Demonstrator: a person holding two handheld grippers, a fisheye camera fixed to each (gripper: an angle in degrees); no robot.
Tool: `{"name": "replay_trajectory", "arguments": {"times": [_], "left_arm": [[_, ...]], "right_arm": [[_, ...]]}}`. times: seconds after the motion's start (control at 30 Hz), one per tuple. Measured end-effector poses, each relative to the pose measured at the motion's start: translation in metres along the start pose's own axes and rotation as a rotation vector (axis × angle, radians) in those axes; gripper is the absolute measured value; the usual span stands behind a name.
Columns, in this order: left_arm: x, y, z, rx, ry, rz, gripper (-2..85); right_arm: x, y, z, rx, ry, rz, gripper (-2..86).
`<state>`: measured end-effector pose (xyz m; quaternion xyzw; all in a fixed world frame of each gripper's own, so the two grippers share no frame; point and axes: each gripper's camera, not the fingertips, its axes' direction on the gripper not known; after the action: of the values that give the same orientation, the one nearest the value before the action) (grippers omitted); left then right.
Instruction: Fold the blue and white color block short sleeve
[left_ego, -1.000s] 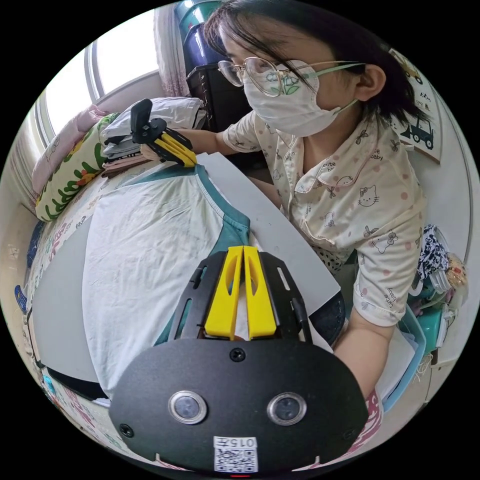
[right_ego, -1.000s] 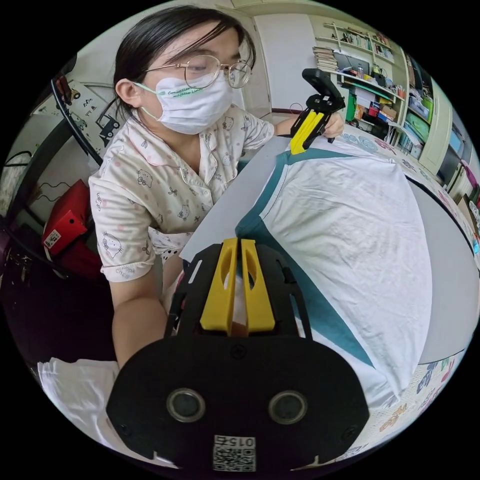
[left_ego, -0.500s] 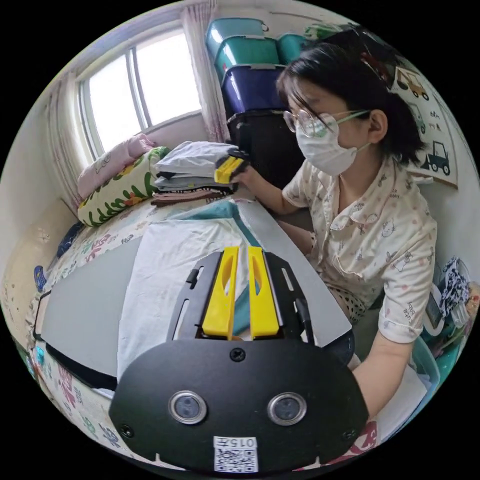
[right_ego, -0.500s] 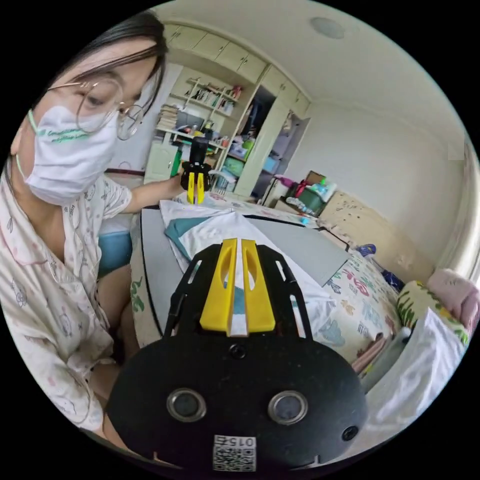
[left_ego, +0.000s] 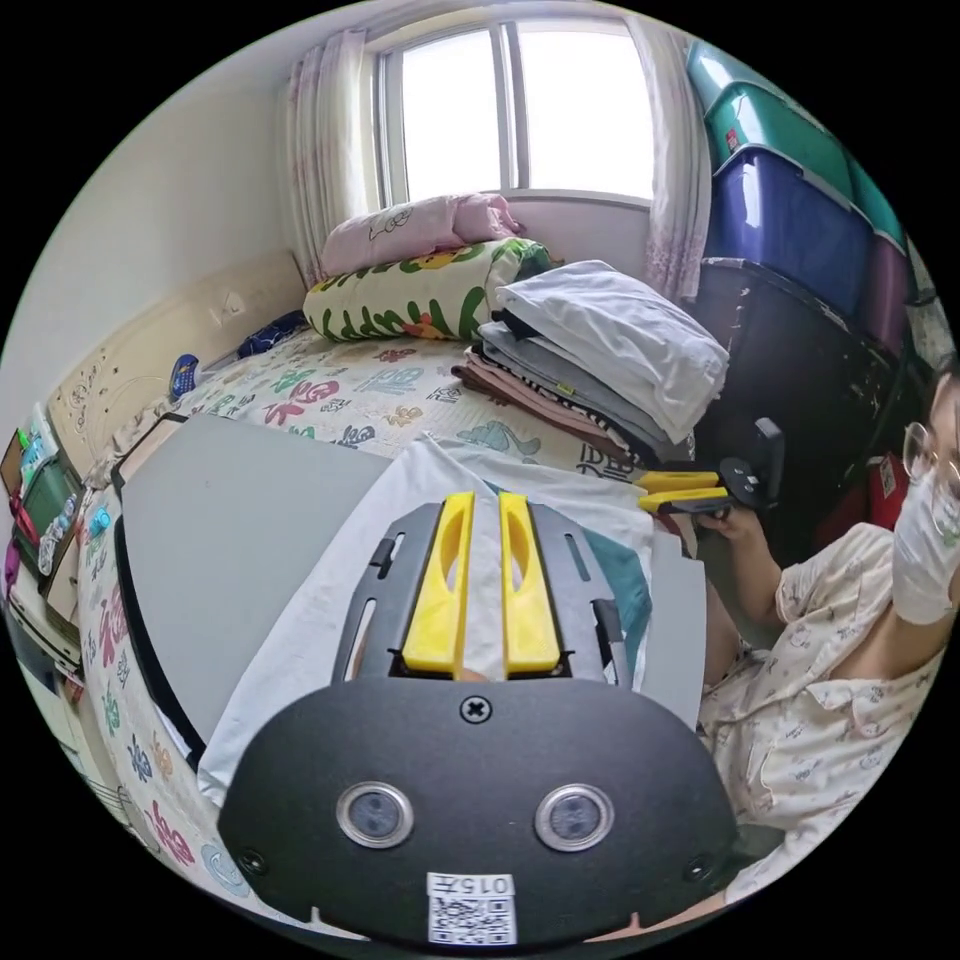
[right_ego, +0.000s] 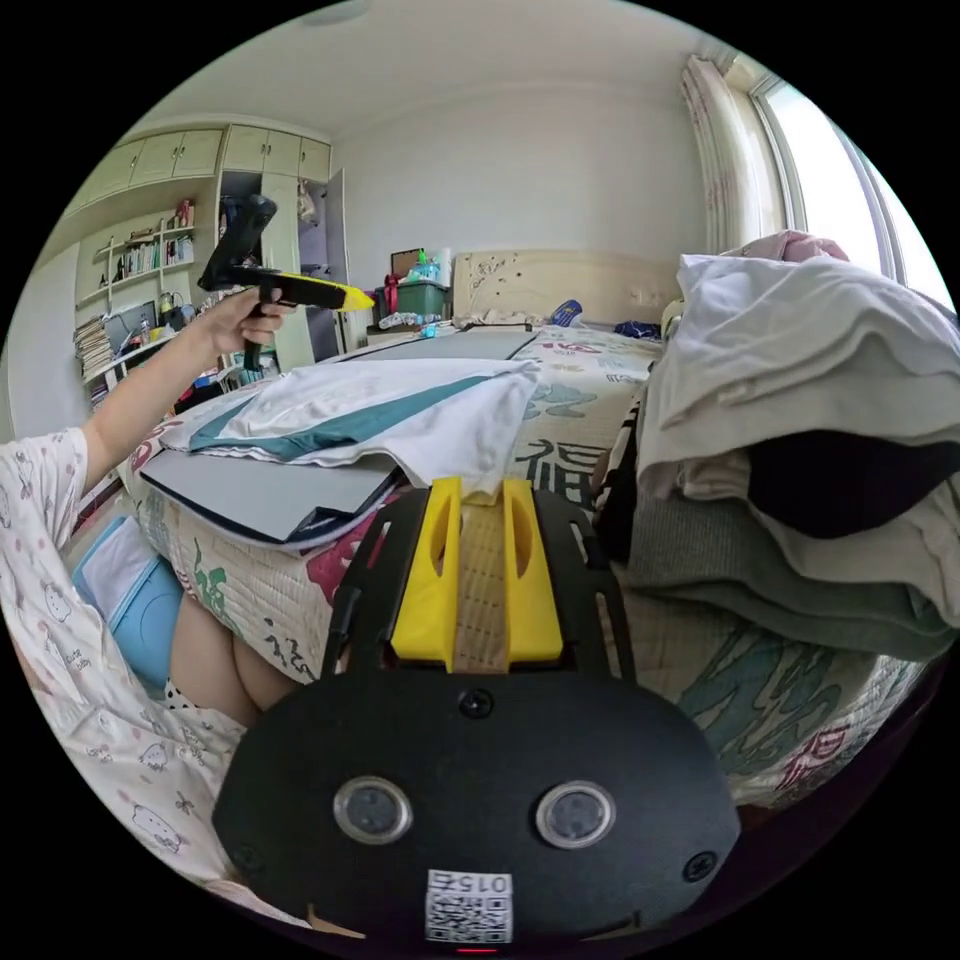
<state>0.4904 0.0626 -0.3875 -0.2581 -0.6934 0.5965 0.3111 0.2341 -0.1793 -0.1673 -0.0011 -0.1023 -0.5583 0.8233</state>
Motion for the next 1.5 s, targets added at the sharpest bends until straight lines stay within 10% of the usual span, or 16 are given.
{"name": "replay_trajectory", "arguments": {"times": [0.8,1.13,1.5], "left_arm": [[0.051,-0.187,0.331,-0.49,-0.49,0.031,1.3],[0.092,-0.147,0.225,0.017,-0.278,-0.139,0.7],[0.026,0.099,0.095,0.362,-0.05,-0.262,0.7]], "right_arm": [[0.124,0.095,0.063,0.257,-0.111,0.16,-0.4],[0.149,0.116,-0.021,0.528,-0.007,0.143,-0.2],[0.062,0.084,0.006,0.558,-0.566,-0.059,-0.1]]}}
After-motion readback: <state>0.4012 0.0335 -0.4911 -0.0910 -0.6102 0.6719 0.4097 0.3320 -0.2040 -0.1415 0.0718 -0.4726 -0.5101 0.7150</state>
